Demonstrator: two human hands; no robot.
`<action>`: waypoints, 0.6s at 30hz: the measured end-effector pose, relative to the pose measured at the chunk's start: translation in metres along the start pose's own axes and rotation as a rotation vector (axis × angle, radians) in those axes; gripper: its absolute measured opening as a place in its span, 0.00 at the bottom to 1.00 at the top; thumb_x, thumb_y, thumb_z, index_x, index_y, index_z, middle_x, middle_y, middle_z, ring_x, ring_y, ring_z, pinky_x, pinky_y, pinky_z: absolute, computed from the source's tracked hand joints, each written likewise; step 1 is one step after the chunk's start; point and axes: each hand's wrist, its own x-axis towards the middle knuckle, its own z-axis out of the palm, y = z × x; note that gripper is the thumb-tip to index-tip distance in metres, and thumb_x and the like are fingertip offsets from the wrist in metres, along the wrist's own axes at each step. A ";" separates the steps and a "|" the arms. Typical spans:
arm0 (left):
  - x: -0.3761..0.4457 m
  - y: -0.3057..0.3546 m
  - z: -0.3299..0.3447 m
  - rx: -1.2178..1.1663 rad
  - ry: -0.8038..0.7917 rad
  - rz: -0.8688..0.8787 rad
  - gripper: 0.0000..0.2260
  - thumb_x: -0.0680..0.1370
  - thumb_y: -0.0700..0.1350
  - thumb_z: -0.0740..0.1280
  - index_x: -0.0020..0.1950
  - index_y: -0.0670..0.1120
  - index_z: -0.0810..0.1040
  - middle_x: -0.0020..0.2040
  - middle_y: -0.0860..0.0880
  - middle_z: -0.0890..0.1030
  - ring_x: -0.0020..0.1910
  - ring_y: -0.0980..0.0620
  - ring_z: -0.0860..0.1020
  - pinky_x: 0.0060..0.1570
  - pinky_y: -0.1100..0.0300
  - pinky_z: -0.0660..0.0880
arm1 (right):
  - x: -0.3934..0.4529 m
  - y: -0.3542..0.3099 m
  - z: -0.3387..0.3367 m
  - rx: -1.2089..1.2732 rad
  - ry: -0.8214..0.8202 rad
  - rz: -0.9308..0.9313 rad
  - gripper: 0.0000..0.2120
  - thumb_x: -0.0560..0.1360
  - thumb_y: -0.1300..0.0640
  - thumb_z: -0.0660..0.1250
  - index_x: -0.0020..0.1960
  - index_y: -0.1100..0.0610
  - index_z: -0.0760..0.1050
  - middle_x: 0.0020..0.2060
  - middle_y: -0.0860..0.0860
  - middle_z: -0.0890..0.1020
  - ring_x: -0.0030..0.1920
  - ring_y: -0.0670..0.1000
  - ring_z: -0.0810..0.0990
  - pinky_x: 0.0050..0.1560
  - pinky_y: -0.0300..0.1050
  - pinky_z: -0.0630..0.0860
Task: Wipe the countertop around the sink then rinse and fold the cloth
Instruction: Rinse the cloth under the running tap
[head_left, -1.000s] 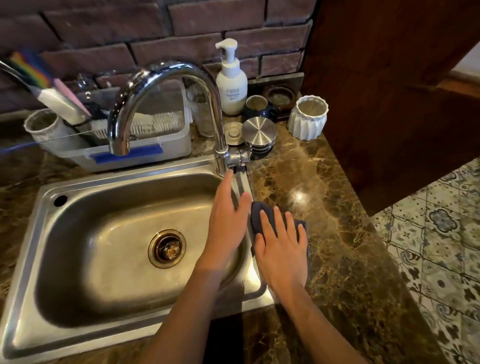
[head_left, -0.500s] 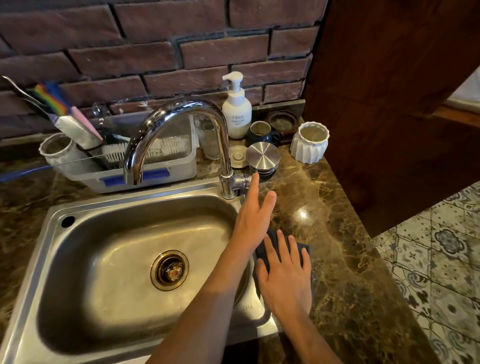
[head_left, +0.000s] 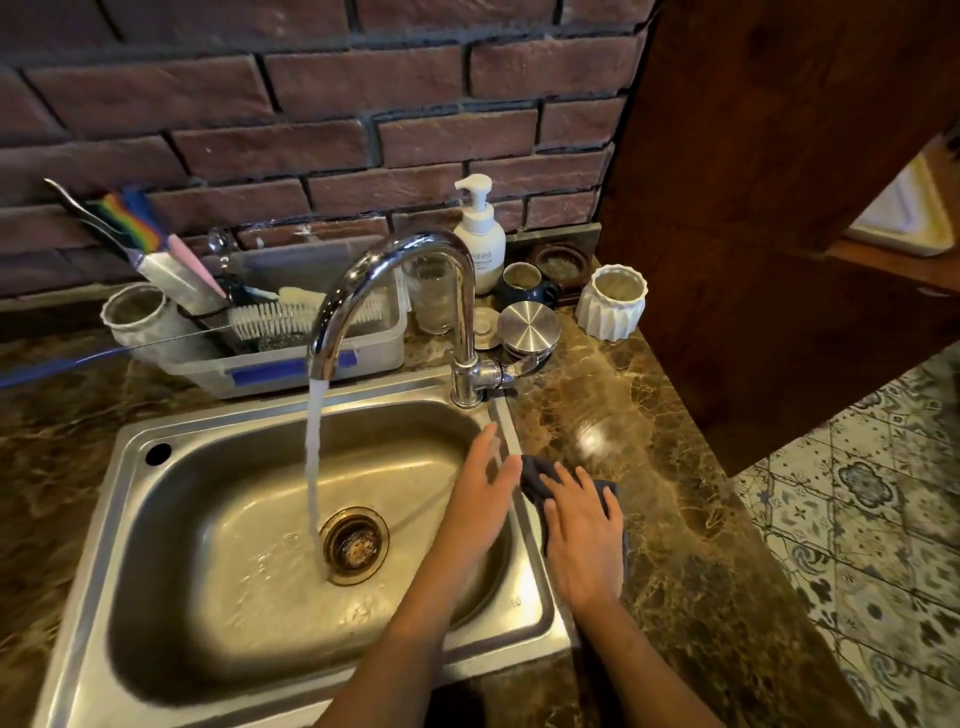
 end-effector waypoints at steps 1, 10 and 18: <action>-0.013 -0.005 -0.009 -0.006 0.055 -0.046 0.24 0.84 0.46 0.62 0.79 0.51 0.62 0.76 0.49 0.69 0.73 0.53 0.68 0.69 0.60 0.70 | 0.001 -0.005 -0.007 0.136 -0.019 0.056 0.24 0.84 0.46 0.47 0.69 0.49 0.76 0.71 0.43 0.73 0.76 0.50 0.65 0.77 0.48 0.51; -0.070 0.000 -0.083 0.057 0.198 -0.062 0.07 0.82 0.46 0.65 0.57 0.51 0.81 0.54 0.53 0.83 0.53 0.59 0.80 0.48 0.70 0.76 | -0.012 -0.143 -0.031 1.051 -0.180 0.234 0.11 0.83 0.64 0.61 0.51 0.52 0.79 0.42 0.48 0.85 0.45 0.48 0.83 0.46 0.39 0.79; -0.068 0.003 -0.129 -0.094 0.424 -0.140 0.08 0.81 0.42 0.66 0.44 0.45 0.81 0.40 0.44 0.82 0.38 0.49 0.77 0.37 0.56 0.72 | -0.001 -0.201 -0.012 1.027 -0.345 0.276 0.05 0.81 0.59 0.65 0.49 0.55 0.79 0.46 0.57 0.84 0.48 0.58 0.84 0.51 0.58 0.82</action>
